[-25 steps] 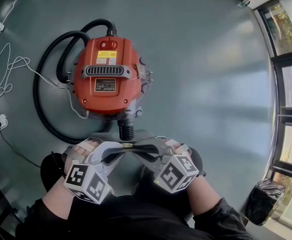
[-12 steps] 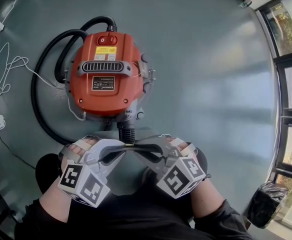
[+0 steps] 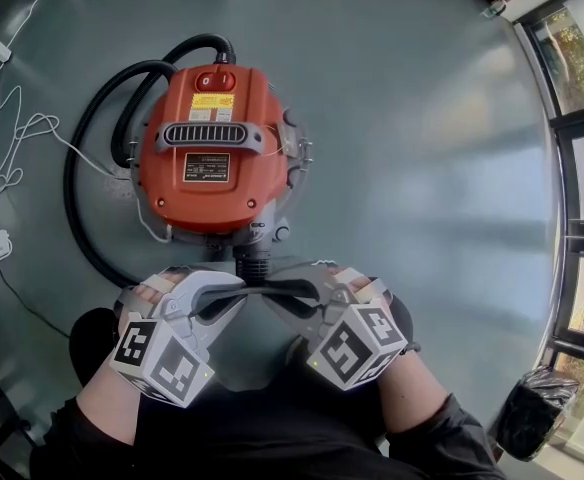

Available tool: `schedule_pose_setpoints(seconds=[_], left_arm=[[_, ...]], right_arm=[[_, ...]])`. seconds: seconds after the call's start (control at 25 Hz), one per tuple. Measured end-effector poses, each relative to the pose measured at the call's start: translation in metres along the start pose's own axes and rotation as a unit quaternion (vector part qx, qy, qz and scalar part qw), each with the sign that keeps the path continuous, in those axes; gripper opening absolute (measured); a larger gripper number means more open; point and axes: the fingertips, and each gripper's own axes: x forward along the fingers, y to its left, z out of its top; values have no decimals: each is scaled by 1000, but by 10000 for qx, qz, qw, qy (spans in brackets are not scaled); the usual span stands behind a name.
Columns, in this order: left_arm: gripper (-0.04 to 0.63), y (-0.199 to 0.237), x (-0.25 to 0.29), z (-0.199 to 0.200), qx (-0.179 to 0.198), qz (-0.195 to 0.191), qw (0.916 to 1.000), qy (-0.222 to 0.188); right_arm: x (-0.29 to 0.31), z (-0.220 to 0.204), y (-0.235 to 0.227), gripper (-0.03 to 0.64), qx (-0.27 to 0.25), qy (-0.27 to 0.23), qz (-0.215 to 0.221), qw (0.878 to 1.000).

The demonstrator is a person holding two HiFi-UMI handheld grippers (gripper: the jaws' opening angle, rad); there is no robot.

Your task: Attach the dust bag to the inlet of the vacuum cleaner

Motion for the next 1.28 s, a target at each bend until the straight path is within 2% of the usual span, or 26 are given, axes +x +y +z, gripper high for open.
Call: schedule_pose_setpoints(seconds=[0.24,0.56,1.0,1.28], left_arm=[[66,0,10,-1,174,-23,9998,94],[67,2,-4,-9,14,12,10000,29],[66,4,8,-10,107,-176,9997,143],[63,8,0,-13,-63,-61,10000,38]], right_arm=[[-1,-8,-3,38,127,-3,-5,9999],[0,-2,-1,40,6,-51,43,10000],[-1,-14,-3,41,42,71,-5,10000],[5,-8,-4,44,-264,72,96,9996]])
